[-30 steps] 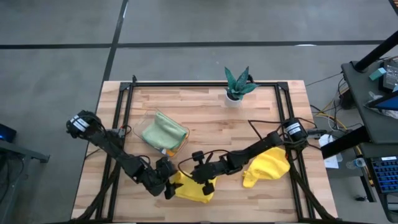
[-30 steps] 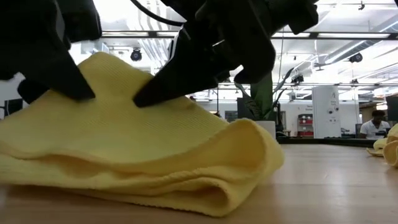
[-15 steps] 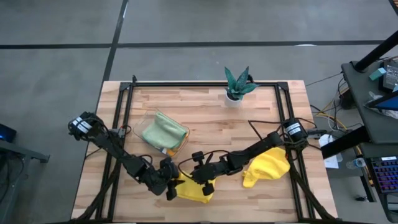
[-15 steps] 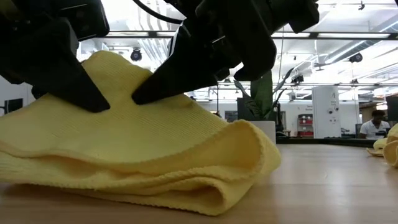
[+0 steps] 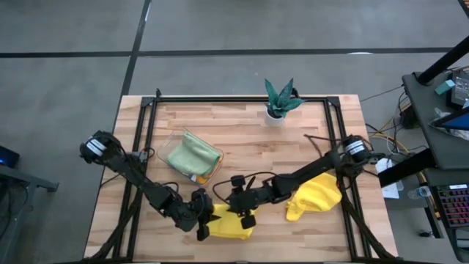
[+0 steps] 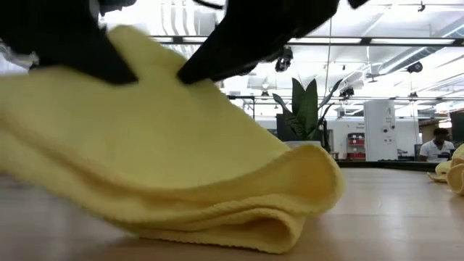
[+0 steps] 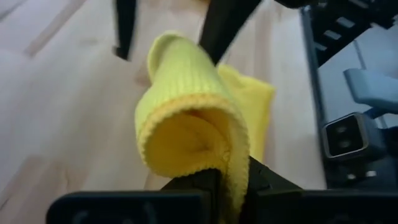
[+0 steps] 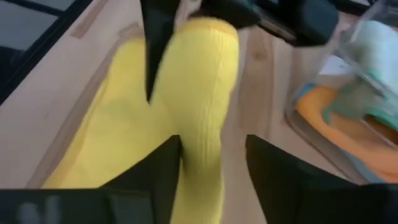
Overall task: Fold microfiber towels
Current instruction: Put the yellow microfiber cloth into the transparent bin
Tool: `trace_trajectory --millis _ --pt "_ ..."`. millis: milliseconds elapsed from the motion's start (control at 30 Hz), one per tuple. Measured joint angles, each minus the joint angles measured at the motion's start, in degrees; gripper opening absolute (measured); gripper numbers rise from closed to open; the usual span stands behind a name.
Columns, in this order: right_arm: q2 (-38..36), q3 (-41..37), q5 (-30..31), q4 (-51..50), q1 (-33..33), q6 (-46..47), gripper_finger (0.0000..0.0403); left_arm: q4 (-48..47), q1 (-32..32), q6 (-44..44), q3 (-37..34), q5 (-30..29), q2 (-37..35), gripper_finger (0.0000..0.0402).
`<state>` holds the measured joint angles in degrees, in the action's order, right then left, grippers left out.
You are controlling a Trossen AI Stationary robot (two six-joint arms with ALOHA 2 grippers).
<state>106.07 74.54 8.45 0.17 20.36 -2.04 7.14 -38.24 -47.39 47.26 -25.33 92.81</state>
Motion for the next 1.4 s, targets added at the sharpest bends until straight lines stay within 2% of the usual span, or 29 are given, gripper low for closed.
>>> trace_trajectory --millis 167,400,633,833,1067,1400 --pt "-5.76 -0.02 0.69 -8.21 -0.17 0.71 0.0214 -5.04 1.26 1.39 2.88 0.03 -3.32 0.0001" --pt "-13.58 -0.02 1.33 -18.47 -1.54 2.76 0.0245 -19.04 5.36 1.41 6.35 0.10 -9.46 0.0001" --pt "-18.52 -0.04 9.15 -26.42 -1.66 3.77 0.0246 -33.82 10.01 4.01 8.84 3.17 -18.66 0.0000" --pt "-19.79 -0.09 10.07 -27.24 -1.66 3.96 0.0242 -45.93 15.19 5.32 8.55 4.48 -28.00 0.0000" --pt "-19.79 -0.20 11.08 -27.35 -1.66 3.54 0.0246 -56.08 21.75 8.72 8.44 7.35 -35.25 0.0000" --pt "-19.77 -0.44 11.10 -27.37 -1.66 3.48 0.0243 -64.09 30.63 18.09 8.28 9.41 -37.21 0.0000"
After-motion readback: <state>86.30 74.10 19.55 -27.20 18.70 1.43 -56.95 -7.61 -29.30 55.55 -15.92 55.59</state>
